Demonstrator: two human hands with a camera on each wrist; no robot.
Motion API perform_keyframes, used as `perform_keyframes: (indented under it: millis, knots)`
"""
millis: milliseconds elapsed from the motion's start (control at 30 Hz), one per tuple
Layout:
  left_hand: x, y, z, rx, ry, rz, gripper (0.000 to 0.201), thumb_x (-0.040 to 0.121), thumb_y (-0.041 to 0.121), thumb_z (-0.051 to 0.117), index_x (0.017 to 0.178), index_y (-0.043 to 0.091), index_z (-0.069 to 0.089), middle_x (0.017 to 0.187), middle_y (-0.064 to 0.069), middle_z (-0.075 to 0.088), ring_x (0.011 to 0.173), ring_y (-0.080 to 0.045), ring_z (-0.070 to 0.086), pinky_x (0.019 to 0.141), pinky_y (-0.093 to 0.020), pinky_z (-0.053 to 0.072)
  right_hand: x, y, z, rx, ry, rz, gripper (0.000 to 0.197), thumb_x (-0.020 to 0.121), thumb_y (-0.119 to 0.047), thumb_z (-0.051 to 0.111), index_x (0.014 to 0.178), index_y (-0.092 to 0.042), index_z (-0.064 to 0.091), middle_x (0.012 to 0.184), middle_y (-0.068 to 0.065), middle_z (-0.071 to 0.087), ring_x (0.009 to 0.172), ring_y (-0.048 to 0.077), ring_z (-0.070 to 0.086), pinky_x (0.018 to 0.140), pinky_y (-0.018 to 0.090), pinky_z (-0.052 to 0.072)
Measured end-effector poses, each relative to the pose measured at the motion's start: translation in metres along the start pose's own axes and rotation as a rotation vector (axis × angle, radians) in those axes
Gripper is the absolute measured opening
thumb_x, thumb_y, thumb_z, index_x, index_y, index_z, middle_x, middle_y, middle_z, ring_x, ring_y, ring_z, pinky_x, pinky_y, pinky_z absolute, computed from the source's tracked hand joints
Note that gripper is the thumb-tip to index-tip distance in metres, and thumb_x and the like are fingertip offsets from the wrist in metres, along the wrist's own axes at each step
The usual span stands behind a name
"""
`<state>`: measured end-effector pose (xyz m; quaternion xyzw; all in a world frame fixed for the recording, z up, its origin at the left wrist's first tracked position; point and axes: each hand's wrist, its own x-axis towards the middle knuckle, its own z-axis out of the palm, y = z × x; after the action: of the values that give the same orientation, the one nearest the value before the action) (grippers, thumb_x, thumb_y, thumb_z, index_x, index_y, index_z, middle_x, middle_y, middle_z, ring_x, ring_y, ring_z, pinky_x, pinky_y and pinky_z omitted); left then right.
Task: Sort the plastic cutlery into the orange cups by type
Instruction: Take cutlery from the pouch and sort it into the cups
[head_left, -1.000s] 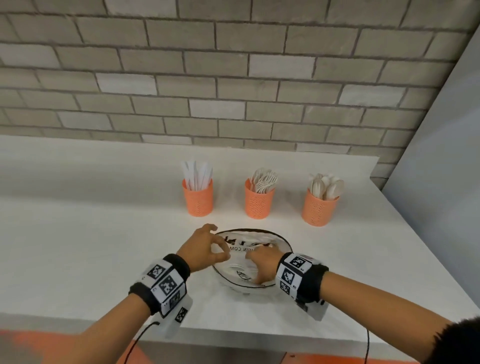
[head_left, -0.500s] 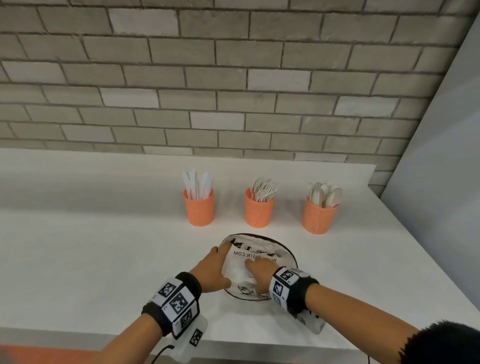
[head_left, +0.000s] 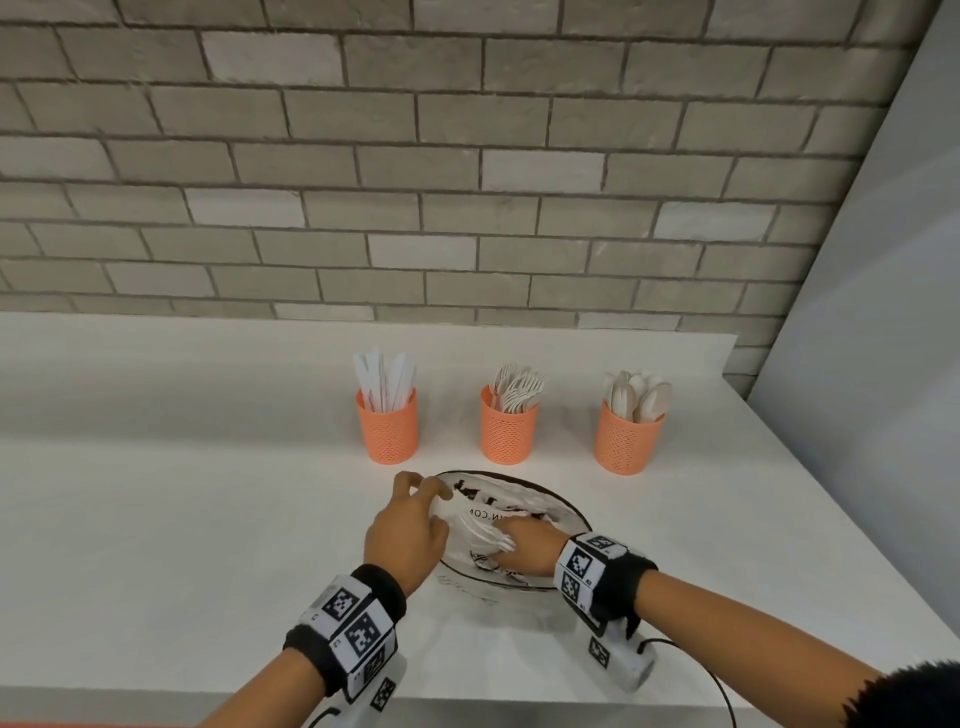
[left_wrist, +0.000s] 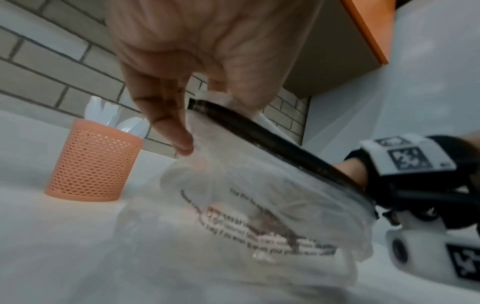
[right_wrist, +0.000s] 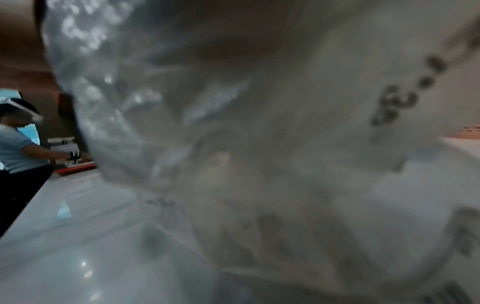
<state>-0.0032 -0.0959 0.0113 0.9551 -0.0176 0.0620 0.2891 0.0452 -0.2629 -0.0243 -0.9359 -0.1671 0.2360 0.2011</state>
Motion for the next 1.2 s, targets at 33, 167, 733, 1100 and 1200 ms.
perform_keyframes:
  millis: [33, 167, 733, 1100, 1200]
  knots:
    - [0.000, -0.002, 0.001, -0.002, 0.021, 0.001, 0.031, 0.085, 0.008, 0.049, 0.113, 0.021, 0.052, 0.125, 0.000, 0.041, 0.070, -0.021, 0.053, 0.065, -0.025, 0.041, -0.002, -0.001, -0.001, 0.026, -0.006, -0.012, 0.036, 0.090, -0.026, 0.053, 0.121, -0.008, 0.055, 0.125, 0.013, 0.059, 0.116, 0.028, 0.054, 0.091, 0.030, 0.040]
    - [0.002, -0.012, 0.007, -0.111, 0.036, -0.099, 0.031, 0.081, 0.000, 0.047, 0.108, 0.015, 0.052, 0.115, -0.004, 0.050, 0.083, -0.025, 0.056, 0.070, -0.029, 0.041, -0.011, -0.001, -0.007, 0.155, 0.011, -0.077, 0.040, 0.090, -0.029, 0.056, 0.123, -0.007, 0.056, 0.126, 0.014, 0.060, 0.108, 0.022, 0.056, 0.092, 0.029, 0.042]
    - [0.004, 0.000, 0.015, -0.066, 0.045, -0.118, 0.015, 0.089, 0.030, 0.056, 0.092, 0.018, 0.048, 0.136, -0.010, 0.032, 0.114, -0.028, 0.048, 0.088, -0.030, 0.041, -0.038, -0.017, -0.088, 1.173, 0.369, -0.260, 0.018, 0.093, -0.020, 0.054, 0.075, -0.016, 0.052, 0.040, -0.008, 0.037, 0.035, 0.007, 0.038, 0.044, 0.021, 0.044]
    - [0.026, 0.074, -0.046, -0.956, 0.048, -0.076, 0.018, 0.098, 0.014, 0.039, 0.101, 0.008, 0.056, 0.103, -0.006, 0.059, 0.093, -0.017, 0.056, 0.080, -0.022, 0.047, -0.039, -0.012, -0.133, 1.518, 0.629, -0.162, 0.025, 0.088, -0.016, 0.058, 0.067, -0.018, 0.045, 0.036, -0.008, 0.031, 0.030, 0.006, 0.030, 0.037, 0.018, 0.033]
    - [0.034, 0.094, -0.042, -1.407, -0.367, -0.367, 0.032, 0.099, 0.029, 0.034, 0.106, 0.003, 0.050, 0.109, -0.018, 0.054, 0.101, -0.028, 0.053, 0.083, -0.033, 0.046, -0.043, -0.026, -0.141, 1.542, 0.661, -0.246, 0.027, 0.089, -0.015, 0.058, 0.067, -0.017, 0.044, 0.036, -0.008, 0.032, 0.030, 0.006, 0.031, 0.036, 0.018, 0.035]
